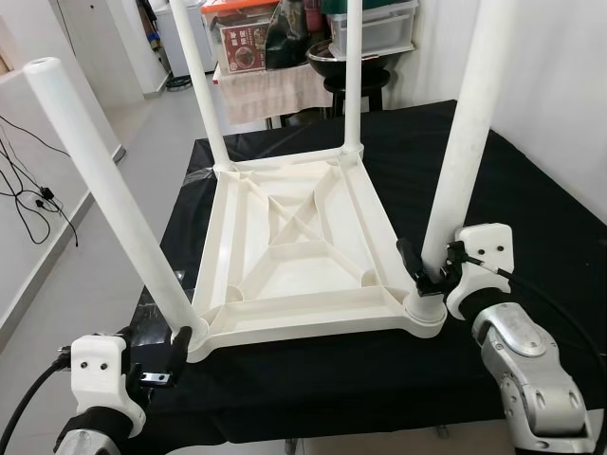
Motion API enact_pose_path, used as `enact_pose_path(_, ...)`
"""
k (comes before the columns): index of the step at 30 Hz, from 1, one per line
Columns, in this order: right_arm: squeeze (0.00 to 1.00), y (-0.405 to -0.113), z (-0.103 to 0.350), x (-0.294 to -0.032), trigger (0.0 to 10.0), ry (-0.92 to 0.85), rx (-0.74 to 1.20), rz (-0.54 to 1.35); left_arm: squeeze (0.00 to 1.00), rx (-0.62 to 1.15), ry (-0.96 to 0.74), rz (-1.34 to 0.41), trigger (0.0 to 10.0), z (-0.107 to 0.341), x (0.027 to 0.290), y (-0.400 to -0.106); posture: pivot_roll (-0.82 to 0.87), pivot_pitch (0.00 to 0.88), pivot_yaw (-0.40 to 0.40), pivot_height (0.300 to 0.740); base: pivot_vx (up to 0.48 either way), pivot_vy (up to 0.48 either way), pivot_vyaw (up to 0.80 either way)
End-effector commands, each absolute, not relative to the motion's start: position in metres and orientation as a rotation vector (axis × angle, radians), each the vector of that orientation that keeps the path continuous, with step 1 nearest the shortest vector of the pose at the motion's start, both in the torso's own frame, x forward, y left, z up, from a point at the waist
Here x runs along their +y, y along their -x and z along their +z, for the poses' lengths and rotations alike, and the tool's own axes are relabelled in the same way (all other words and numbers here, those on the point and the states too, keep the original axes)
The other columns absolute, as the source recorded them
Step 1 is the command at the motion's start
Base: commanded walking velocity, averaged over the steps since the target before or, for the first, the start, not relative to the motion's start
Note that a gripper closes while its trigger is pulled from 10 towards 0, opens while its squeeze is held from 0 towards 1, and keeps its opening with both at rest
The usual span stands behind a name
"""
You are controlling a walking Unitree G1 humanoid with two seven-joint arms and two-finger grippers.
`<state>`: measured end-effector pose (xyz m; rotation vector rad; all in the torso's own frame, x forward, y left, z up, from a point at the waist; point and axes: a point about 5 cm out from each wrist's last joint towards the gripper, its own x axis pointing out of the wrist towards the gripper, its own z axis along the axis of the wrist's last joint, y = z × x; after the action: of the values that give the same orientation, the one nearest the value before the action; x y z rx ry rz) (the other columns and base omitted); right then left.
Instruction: Building children table
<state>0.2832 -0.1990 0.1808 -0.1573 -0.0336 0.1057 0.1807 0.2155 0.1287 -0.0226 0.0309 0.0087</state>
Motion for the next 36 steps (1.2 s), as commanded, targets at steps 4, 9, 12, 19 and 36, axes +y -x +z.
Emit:
enact_pose_path(4, 0.00, -0.282, 0.185, -0.166, 10.0, 0.057, -0.064, 0.284, 0.00, 0.042, -0.001, 0.006, 10.0, 0.127, 0.218, -0.182, -0.06, 0.060, 0.082, 0.740, 0.000, 0.000, 0.00)
enact_pose_path(9, 0.00, -0.283, 0.188, -0.161, 10.0, 0.053, -0.077, 0.315, 0.00, 0.040, -0.014, -0.009, 10.0, 0.127, 0.217, -0.186, -0.06, 0.058, 0.081, 0.740, 0.000, 0.000, 0.00)
enact_pose_path(12, 0.00, -0.288, 0.194, -0.159, 10.0, 0.051, -0.097, 0.327, 0.00, 0.026, -0.030, 0.029, 10.0, 0.127, 0.223, -0.191, -0.06, 0.063, 0.078, 0.740, 0.000, 0.000, 0.00)
enact_pose_path(19, 0.00, -0.293, 0.205, -0.156, 10.0, 0.043, -0.132, 0.357, 0.00, 0.005, -0.039, 0.097, 10.0, 0.128, 0.233, -0.199, -0.06, 0.069, 0.073, 0.740, 0.000, 0.000, 0.00)
enact_pose_path(36, 0.00, -0.300, 0.241, -0.155, 10.0, 0.035, -0.222, 0.375, 0.00, -0.011, -0.033, 0.129, 10.0, 0.116, 0.244, -0.223, -0.11, 0.071, 0.065, 0.740, 0.000, 0.000, 0.00)
